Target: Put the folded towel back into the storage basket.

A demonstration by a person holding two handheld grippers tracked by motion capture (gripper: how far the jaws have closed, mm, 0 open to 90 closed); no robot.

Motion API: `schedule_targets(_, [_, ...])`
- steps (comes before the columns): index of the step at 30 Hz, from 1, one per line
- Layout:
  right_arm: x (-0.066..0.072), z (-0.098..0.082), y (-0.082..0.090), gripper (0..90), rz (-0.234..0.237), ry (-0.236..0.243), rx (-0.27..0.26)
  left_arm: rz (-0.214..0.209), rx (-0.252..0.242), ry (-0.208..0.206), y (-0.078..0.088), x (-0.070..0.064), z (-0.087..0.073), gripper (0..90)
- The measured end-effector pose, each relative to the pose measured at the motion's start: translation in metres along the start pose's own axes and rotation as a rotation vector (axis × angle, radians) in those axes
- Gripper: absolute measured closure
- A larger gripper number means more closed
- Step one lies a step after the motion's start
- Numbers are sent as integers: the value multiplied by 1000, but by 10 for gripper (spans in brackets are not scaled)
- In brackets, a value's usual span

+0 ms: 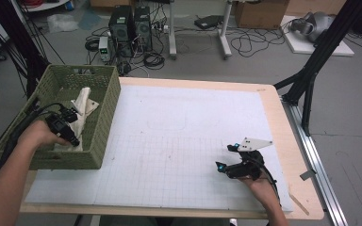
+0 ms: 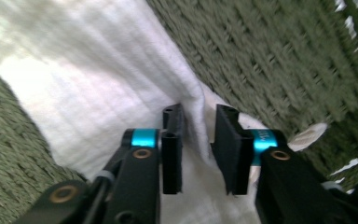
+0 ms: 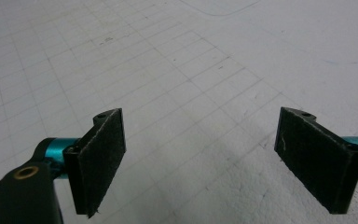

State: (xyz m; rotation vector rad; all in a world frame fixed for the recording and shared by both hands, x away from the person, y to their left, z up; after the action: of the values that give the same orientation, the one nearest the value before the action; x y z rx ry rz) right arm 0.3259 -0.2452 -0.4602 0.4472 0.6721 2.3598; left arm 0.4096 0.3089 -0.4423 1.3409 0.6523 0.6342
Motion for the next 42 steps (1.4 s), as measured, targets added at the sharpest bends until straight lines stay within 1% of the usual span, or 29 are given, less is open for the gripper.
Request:
schedule_targets(2, [0, 0, 1, 156, -1, -2, -2, 0, -6, 0, -2, 0, 0, 675])
schedule_targets(3, [0, 1, 2, 156, 2, -5, -5, 2, -17, 3, 0, 0, 1, 671])
schedule_targets(4, [0, 1, 2, 156, 0, 1, -10, 6, -35, 1, 1, 0, 1, 653])
schedule_targets(7, [-1, 1, 2, 156, 1, -7, -8, 6, -96, 3, 10, 1, 2, 607])
schedule_targets(9, [-1, 1, 2, 156, -1, -3, -8, 9, -120, 8, 15, 3, 1, 581])
schedule_targets(10, [-1, 1, 1, 156, -2, -1, -9, 19, -132, 15, 17, 5, 0, 568])
schedule_targets(11, [0, 1, 2, 156, -1, -8, -6, 27, -138, 21, 19, 6, -1, 557])
schedule_targets(12, [0, 2, 2, 156, -3, -2, -9, 27, -144, 25, 20, 7, -1, 548])
schedule_targets(13, [-1, 2, 1, 156, -4, 5, -11, 31, -150, 25, 22, 9, -2, 550])
schedule_targets(14, [-1, 1, 2, 156, -4, -6, -8, 35, -158, 28, 23, 9, -2, 549])
schedule_targets(17, [-1, 2, 2, 156, -5, -5, -10, 33, -173, 40, 23, 11, -2, 549])
schedule_targets(20, [-1, 1, 2, 156, -5, -6, -10, 44, -177, 50, 22, 14, -2, 547])
schedule_targets(23, [-1, 1, 3, 156, -7, -11, -8, 45, -208, 66, 25, 18, 0, 543])
schedule_targets(25, [-2, 2, 3, 156, -9, -11, -16, 34, -231, 72, 27, 20, 2, 543])
schedule_targets(27, [-3, 1, 3, 156, -13, -14, -15, 48, -259, 82, 29, 25, 4, 546])
schedule_targets(28, [-3, 1, 4, 156, -14, -17, -19, 44, -278, 91, 30, 27, 6, 549])
schedule_targets(32, [-3, 1, 4, 156, -24, -19, -22, 85, -352, 120, 33, 39, 10, 567])
schedule_targets(34, [-3, 0, 4, 156, -27, -20, -21, 130, -390, 134, 35, 46, 12, 589])
schedule_targets(36, [-3, -1, 3, 156, -30, -23, -15, 148, -423, 148, 36, 53, 13, 592])
schedule_targets(38, [-3, -2, 2, 156, -34, -27, -10, 185, -447, 158, 39, 58, 16, 591])
schedule_targets(40, [-3, -3, 2, 156, -36, -28, -4, 178, -468, 163, 41, 61, 21, 587])
schedule_targets(41, [-2, -3, 2, 156, -39, -30, -5, 194, -472, 162, 41, 63, 25, 584])
schedule_targets(42, [-2, -3, 2, 156, -40, -30, -6, 201, -478, 164, 42, 65, 29, 577])
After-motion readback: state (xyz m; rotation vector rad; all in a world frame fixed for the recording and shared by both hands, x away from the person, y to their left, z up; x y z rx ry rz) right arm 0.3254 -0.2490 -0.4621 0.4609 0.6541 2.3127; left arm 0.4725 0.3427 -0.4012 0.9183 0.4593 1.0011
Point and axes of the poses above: each handheld gripper's, and its own axes: y roughly backward along the jaws, z roughly out of its top, x roughly to its left, the point moved 5 cm from there along -y, roughly forward along the jaws, and after that the axes turned 6 degrees about -y, right-handed, at the moved point
